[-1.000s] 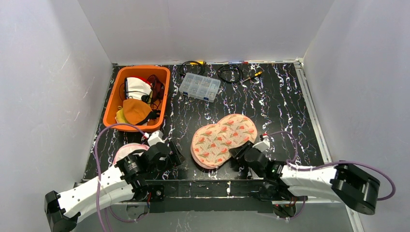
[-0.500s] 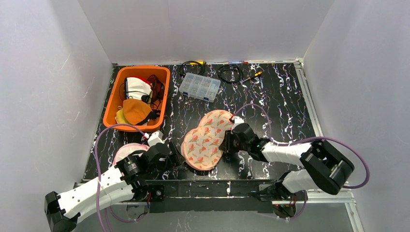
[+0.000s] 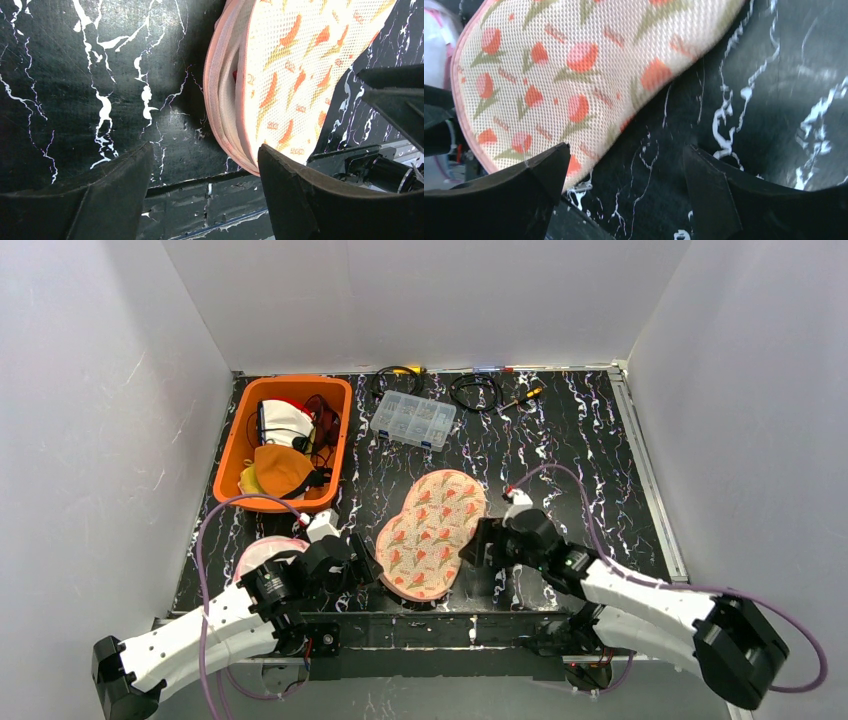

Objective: Unzip the laundry bag and remove the bra
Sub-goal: Open the laundry bag at the center of the board.

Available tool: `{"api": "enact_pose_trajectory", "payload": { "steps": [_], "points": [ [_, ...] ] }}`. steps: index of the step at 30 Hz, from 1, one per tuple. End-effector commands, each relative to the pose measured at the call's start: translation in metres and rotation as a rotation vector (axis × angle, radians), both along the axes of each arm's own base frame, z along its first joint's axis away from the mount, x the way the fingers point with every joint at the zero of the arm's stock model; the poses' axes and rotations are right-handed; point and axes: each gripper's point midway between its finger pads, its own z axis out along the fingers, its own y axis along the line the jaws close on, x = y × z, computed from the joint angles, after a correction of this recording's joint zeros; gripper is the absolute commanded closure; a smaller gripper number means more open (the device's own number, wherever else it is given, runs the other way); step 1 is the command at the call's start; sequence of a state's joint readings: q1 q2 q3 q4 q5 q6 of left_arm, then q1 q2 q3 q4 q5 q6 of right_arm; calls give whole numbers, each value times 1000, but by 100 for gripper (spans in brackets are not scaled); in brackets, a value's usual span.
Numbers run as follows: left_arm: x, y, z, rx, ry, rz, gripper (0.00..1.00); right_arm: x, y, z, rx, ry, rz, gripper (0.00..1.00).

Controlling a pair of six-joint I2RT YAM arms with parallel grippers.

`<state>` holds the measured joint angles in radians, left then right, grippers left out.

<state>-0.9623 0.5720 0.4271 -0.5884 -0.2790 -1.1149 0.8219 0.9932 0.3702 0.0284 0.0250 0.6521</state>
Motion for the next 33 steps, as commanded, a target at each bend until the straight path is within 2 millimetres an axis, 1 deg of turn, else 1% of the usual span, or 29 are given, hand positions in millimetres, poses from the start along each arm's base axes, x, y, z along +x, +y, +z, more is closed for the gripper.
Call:
{"api": "enact_pose_trajectory", "payload": {
  "steps": [1, 3, 7, 9, 10, 13, 15, 17, 19, 20, 21, 22, 24, 27, 28, 30, 31, 32, 33],
  "points": [
    [6, 7, 5, 27, -32, 21, 26, -13, 5, 6, 252, 47, -100, 8],
    [6, 3, 4, 11, -28, 19, 26, -16, 5, 6, 339, 55, -136, 7],
    [6, -4, 1, -23, -17, 23, 26, -15, 5, 5, 432, 65, -192, 7],
    [5, -7, -2, -36, -9, 20, 26, -14, 9, 3, 439, 85, -199, 8],
    [5, -9, -3, -40, -5, 18, 26, -14, 11, -3, 421, 104, -201, 8],
    [5, -11, -5, -44, 3, 18, 26, -14, 22, -12, 404, 138, -192, 11],
    [6, -12, -6, -38, 8, 19, 26, -13, 29, -22, 361, 157, -179, 23],
    [5, -10, -6, -24, 17, 20, 26, -12, 36, -33, 326, 176, -152, 42],
    [4, -7, -6, -6, 23, 20, 26, -9, 41, -42, 272, 181, -128, 62],
    [2, -5, -6, 5, 25, 17, 26, -8, 40, -48, 232, 182, -119, 69],
    [2, -3, -6, 14, 24, 10, 27, -6, 41, -50, 208, 167, -103, 74],
    [0, -1, -6, 24, 22, 3, 27, -5, 39, -54, 172, 161, -91, 76],
    [-1, 4, -4, 38, 14, -3, 26, -3, 30, -62, 72, 148, -65, 79],
    [-2, 11, -2, 50, -7, -3, 26, 6, 13, -67, -79, 109, -11, 79],
    [-1, 13, -2, 51, -15, -3, 27, 12, 9, -64, -144, 90, 11, 80],
    [-1, 15, -2, 54, -30, -6, 26, 18, -3, -65, -285, 61, 74, 79],
    [-1, 16, -1, 57, -35, -10, 26, 22, -6, -64, -330, 50, 94, 79],
    [-1, 16, -1, 61, -39, -13, 26, 22, -12, -65, -380, 58, 117, 78],
    [-1, 17, -1, 66, -41, -15, 26, 24, -13, -64, -416, 57, 139, 77]
  ]
}}
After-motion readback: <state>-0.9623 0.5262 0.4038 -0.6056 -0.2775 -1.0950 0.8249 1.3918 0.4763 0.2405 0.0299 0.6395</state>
